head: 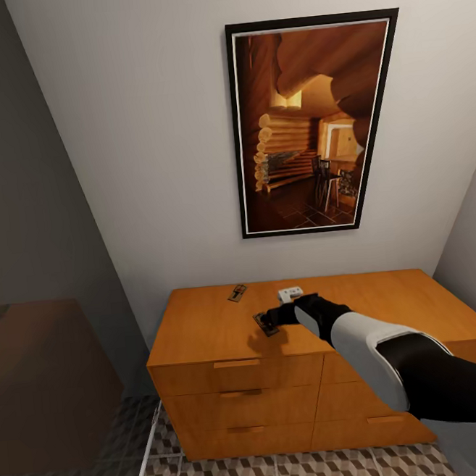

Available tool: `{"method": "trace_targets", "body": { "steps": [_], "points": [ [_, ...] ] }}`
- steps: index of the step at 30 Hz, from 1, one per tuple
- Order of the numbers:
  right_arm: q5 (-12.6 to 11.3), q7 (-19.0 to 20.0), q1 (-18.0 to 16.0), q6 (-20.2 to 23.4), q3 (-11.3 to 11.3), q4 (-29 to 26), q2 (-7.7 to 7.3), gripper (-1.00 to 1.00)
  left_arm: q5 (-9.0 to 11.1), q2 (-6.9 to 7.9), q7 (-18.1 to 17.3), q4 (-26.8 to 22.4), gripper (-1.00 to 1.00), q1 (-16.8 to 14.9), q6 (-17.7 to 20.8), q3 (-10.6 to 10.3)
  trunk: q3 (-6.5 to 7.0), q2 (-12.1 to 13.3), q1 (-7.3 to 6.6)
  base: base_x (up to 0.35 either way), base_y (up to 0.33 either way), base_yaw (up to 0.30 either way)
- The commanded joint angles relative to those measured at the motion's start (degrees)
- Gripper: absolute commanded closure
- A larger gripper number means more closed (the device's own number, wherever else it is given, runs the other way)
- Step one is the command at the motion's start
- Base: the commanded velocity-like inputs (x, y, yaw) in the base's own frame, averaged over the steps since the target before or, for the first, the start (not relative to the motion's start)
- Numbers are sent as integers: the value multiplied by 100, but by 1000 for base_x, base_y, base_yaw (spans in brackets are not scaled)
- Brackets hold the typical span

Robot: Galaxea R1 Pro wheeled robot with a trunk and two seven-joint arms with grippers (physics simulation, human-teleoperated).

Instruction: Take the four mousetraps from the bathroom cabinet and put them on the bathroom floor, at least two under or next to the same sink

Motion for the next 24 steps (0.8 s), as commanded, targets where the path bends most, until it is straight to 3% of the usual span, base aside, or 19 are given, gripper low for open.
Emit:
{"method": "trace_targets", "body": {
  "steps": [1,24],
  "points": [
    [-29,14,1,30,47,-8,-1,-100,49,-4,1,23,-100,-8,-40,-47,-13,-13,4,0,0,0],
    [-14,-45,56,30,47,-8,-21,-100,49,-13,-115,22,-100,11,-40,-47,-13,-13,4,0,0,0]
  ]
}}
